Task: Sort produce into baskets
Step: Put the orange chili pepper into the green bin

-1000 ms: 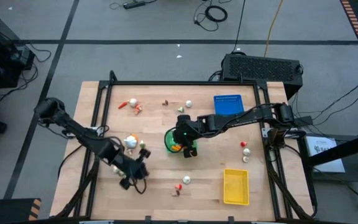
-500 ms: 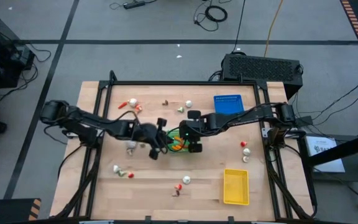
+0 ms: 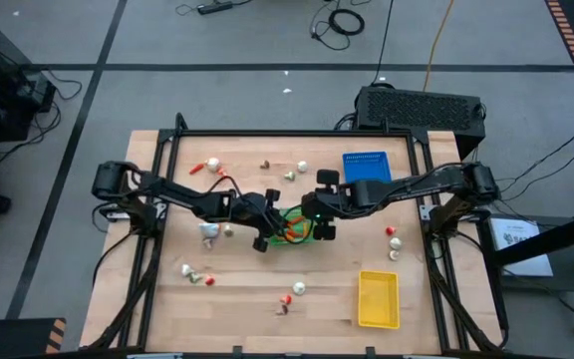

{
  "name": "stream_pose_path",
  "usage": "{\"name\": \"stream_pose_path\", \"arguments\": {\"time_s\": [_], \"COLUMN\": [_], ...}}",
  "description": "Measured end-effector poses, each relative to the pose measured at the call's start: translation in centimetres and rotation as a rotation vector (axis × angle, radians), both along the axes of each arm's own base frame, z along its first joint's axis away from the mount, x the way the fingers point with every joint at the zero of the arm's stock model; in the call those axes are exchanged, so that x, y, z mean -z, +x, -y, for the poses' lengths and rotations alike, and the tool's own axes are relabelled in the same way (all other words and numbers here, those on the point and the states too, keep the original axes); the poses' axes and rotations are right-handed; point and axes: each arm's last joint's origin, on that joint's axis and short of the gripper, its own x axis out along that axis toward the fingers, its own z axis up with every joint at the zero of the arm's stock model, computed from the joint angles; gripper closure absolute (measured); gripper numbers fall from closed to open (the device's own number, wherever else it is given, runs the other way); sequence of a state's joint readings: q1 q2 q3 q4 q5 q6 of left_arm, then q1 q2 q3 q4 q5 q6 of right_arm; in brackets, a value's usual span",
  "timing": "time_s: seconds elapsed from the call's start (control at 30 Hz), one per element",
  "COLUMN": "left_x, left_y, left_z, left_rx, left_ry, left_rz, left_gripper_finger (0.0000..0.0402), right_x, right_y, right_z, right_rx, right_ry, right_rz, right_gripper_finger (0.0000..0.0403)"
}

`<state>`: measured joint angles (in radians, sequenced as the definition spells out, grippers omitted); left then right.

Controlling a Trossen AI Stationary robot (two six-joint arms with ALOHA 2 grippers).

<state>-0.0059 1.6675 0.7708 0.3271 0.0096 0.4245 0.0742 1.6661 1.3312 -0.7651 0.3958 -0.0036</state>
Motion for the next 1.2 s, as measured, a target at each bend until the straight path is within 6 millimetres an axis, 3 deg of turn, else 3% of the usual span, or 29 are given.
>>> {"name": "stream_pose_path", "arguments": {"time_s": [0.33,0.53,0.7,0.83,0.97,1.2], "left_x": [-1.0,-1.0,-2.8,-5.1,-6.8,-5.4], "left_y": [0.2,0.2,-0.4,-2.2,-5.1,-11.4], "left_z": [-0.1,-0.3,-0.3,-1.0,-3.0,-9.5], "left_rx": [-0.061,-0.133,-0.183,-0.310,-0.473,-0.882], "left_ry": [-0.024,-0.014,0.008,-0.035,-0.095,-0.157], "left_rz": [0.074,0.075,0.120,0.114,0.028,-0.363], "left_gripper_finger": [0.0348,0.0272,0.0218,0.0205,0.0204,0.0204], "right_x": [0.4,0.4,0.4,0.3,0.3,0.1], "right_y": [-0.2,-0.2,-0.2,-0.2,-0.1,0.2], "right_z": [0.1,0.1,0.1,0.1,0.1,0.1], "right_rx": [-0.026,-0.035,-0.037,-0.038,-0.038,-0.063], "right_ry": [-0.018,-0.021,-0.022,-0.021,-0.021,-0.029], "right_rz": [-0.005,-0.006,-0.007,-0.008,-0.006,0.028], "right_gripper_finger": [0.0314,0.0314,0.0314,0.0314,0.0314,0.0314]}}
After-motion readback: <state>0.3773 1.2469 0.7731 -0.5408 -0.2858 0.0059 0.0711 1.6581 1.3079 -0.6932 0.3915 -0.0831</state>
